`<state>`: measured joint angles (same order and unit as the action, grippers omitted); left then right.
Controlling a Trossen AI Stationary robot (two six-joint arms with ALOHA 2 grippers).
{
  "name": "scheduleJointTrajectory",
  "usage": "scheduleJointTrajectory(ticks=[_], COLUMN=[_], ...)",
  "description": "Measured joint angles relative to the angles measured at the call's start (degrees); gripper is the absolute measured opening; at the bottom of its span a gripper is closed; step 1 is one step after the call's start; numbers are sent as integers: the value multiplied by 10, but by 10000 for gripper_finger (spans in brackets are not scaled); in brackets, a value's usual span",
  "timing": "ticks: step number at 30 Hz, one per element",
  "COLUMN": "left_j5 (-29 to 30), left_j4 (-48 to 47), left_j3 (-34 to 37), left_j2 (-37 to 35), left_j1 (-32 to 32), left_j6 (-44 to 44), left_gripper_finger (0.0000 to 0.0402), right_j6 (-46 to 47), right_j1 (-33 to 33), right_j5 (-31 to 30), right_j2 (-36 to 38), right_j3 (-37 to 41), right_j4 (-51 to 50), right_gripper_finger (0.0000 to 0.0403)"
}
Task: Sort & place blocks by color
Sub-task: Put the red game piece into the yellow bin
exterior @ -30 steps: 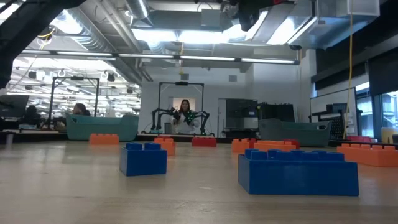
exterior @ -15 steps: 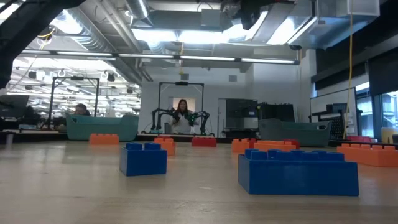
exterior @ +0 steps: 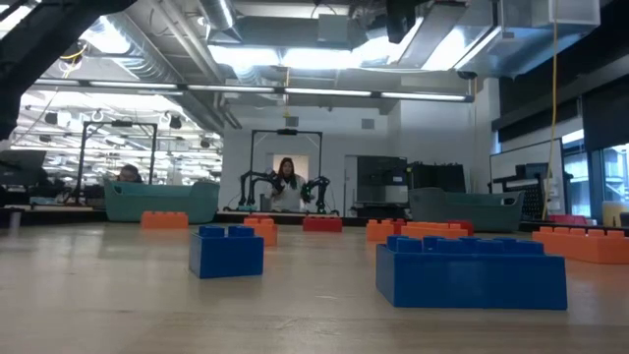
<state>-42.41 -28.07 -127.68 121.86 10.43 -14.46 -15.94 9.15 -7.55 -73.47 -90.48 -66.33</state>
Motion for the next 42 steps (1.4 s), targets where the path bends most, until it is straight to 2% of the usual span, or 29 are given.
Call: scheduleJointTrajectory(ticks=[11,18,24,29,35,42], left_j5=[-1,-3,-4,6,20,92], left_j4=[-11,-10,-23,-81,-182,-273], left_j3=[0,0,0,-2,-2,-2], left_j2=[0,0,0,-3,-4,-4], left_j1=[-1,-1,-1,-1,2,2], left_j6=[-10,-4,-2,3,58,114], left_gripper_finger=[129,165,173,174,175,176], right_j6=[5,5,5,6,10,55], right_j1=[0,0,0,0,-2,28], right_j5=[-6,-2,-2,-2,-12,25], right_j2=[0,1,0,0,0,0], right_j3=[0,0,1,2,2,2], right_j4=[1,3,2,-3,-34,-50], right_gripper_finger=[112,111,109,109,109,109])
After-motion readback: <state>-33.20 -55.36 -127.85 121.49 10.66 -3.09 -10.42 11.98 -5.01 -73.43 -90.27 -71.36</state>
